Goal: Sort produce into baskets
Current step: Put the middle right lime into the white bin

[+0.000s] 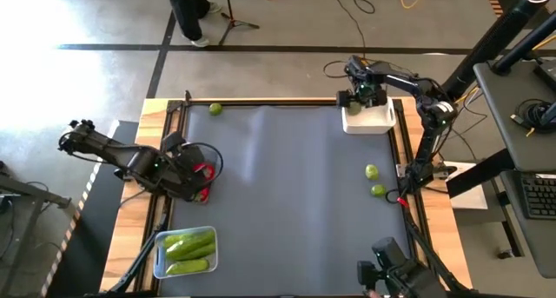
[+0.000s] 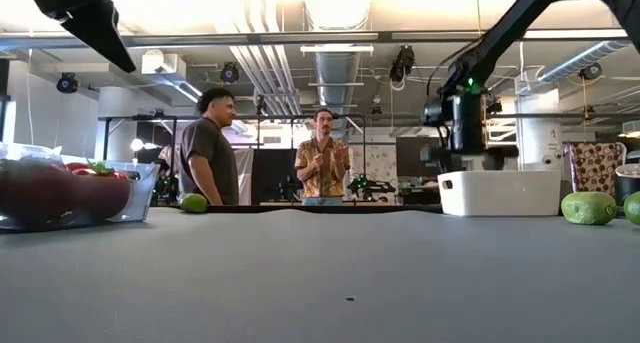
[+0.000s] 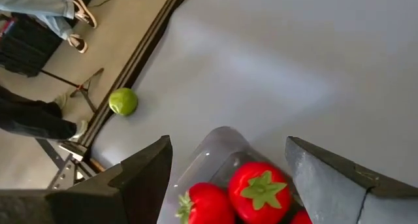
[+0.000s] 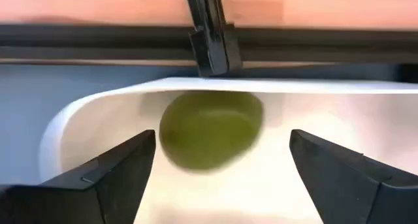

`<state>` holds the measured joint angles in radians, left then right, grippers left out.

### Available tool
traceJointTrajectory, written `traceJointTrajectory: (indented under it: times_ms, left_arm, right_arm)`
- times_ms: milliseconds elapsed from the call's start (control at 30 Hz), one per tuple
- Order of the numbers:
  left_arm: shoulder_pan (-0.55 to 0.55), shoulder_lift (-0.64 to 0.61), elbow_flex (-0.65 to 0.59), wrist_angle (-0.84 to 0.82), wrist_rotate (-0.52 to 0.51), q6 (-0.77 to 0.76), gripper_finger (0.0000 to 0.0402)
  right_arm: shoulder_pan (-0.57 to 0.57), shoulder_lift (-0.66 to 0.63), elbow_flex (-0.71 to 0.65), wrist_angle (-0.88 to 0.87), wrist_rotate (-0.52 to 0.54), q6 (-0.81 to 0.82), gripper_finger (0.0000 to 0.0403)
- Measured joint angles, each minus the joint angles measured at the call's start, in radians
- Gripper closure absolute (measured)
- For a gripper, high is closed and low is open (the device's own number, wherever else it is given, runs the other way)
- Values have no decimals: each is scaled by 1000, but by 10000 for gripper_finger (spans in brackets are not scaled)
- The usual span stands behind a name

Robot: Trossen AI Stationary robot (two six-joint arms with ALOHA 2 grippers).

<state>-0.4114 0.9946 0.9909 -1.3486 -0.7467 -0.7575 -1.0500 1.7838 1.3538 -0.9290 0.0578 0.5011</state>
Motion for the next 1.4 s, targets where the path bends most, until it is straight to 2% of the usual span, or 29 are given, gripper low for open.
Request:
traceJointTrajectory:
  times_ms: [133,267,467,633,733,833,1000,1233,1400]
  left_arm:
    - [0,-28,-8,-25,-11,32,123]
    - [0,-56,-26,-39,-53,39,123]
    - [1,-97,-79,-12,-56,51,123]
    - [8,-131,-119,57,-59,201,123]
    - [10,-143,-144,109,-56,274,123]
    - [10,-146,-148,136,-36,278,123]
    - [10,-141,-148,163,-25,271,123]
    - [10,-138,-148,201,-25,274,123]
    - [10,-138,-148,204,-25,274,123]
  right_arm:
    - [59,-95,24,-89,14,6,51]
    - [209,-243,14,-201,23,86,58]
    - [525,-422,-62,-320,29,355,69]
    - [689,-489,-198,-392,44,567,68]
    - [712,-510,-327,-375,40,612,67]
    - [703,-525,-452,-329,38,612,69]
    - [661,-529,-607,-123,-67,553,77]
    - [637,-473,-691,-75,-68,581,100]
    - [641,-446,-689,-74,-173,573,129]
